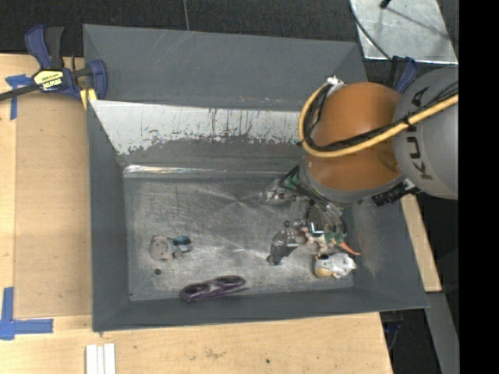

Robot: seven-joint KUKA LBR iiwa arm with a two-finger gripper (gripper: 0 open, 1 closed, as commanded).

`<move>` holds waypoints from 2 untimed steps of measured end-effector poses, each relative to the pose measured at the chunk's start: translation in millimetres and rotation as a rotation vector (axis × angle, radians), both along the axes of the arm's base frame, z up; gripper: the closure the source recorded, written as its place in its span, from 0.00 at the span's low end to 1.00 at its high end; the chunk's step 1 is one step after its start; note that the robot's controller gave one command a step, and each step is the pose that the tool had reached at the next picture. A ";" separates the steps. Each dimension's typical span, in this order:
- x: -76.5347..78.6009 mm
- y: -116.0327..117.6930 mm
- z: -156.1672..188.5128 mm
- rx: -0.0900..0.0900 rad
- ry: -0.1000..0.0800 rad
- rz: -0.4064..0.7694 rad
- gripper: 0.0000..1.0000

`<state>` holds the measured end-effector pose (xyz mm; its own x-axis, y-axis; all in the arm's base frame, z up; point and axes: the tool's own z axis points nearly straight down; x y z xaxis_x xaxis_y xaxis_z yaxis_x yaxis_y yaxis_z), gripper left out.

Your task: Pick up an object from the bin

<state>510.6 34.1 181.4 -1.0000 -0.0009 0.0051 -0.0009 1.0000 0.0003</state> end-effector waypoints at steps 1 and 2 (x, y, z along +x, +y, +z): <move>1.8 -0.2 3.7 0.000 -0.008 -0.001 0.00; -0.7 37.3 -40.8 -0.001 -0.016 0.042 0.00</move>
Offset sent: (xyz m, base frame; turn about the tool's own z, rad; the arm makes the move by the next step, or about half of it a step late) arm -0.0098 0.0861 -0.0992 -0.1019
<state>509.9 71.5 140.6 -0.9990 -0.0433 -0.0109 -0.0433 0.9991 -0.0008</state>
